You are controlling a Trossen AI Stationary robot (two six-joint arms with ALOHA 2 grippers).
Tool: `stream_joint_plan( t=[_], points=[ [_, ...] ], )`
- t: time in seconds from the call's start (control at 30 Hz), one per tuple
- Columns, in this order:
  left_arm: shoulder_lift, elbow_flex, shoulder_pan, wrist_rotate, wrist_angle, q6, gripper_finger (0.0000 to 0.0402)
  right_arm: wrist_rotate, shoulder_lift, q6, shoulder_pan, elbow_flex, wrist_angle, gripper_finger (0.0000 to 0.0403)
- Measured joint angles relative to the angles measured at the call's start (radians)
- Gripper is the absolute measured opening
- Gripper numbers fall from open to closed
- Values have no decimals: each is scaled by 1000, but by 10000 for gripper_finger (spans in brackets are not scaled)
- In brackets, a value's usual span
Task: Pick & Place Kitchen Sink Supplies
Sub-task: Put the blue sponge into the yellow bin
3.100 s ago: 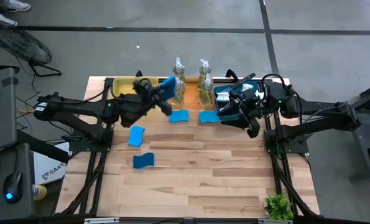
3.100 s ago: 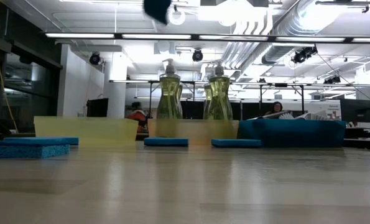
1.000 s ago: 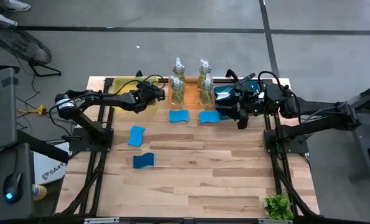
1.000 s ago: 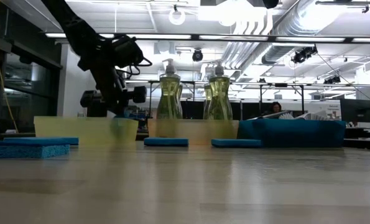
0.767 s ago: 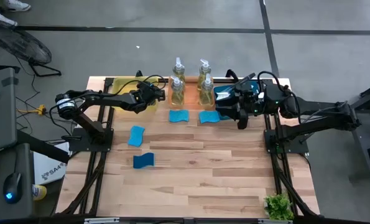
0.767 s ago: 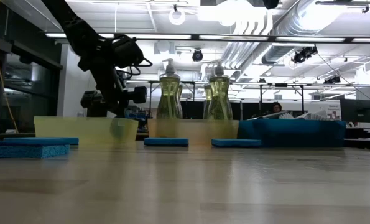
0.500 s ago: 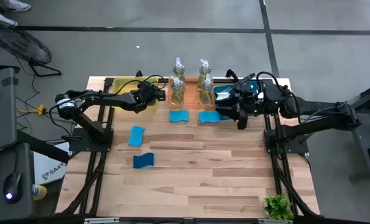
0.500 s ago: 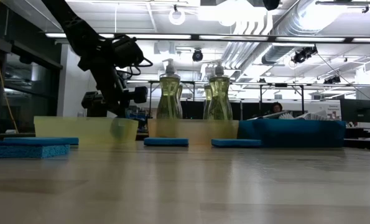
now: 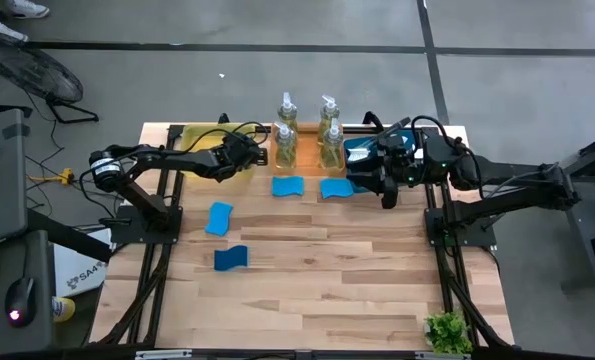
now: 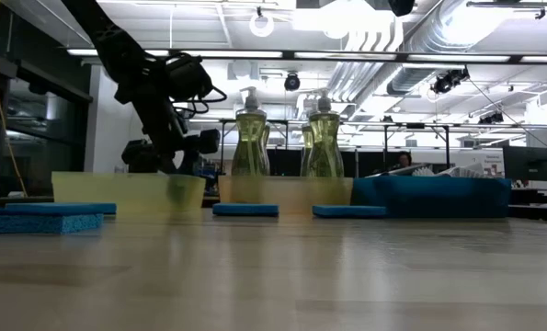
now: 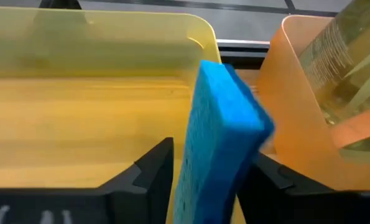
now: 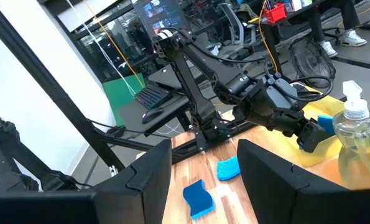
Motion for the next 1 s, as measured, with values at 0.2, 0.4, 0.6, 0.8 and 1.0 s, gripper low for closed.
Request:
stream_joint_plan(
  t=[0.2, 0.4, 0.6, 0.8, 1.0],
  points=[
    [-8, 0, 0, 4, 3, 0, 170, -1, 0, 0, 0, 0, -9, 177],
    [-20, 32, 0, 8, 1, 42, 173, -2, 0, 0, 0, 0, -14, 177],
    [-28, 81, 0, 9, -30, 87, 173, -3, 0, 0, 0, 0, -15, 177],
    [-31, 131, 0, 2, -81, 118, 173, -3, 0, 0, 0, 0, -16, 177],
    [-55, 176, -1, 22, -135, 159, 173, -15, 0, 0, 0, 0, -16, 177]
  ],
)
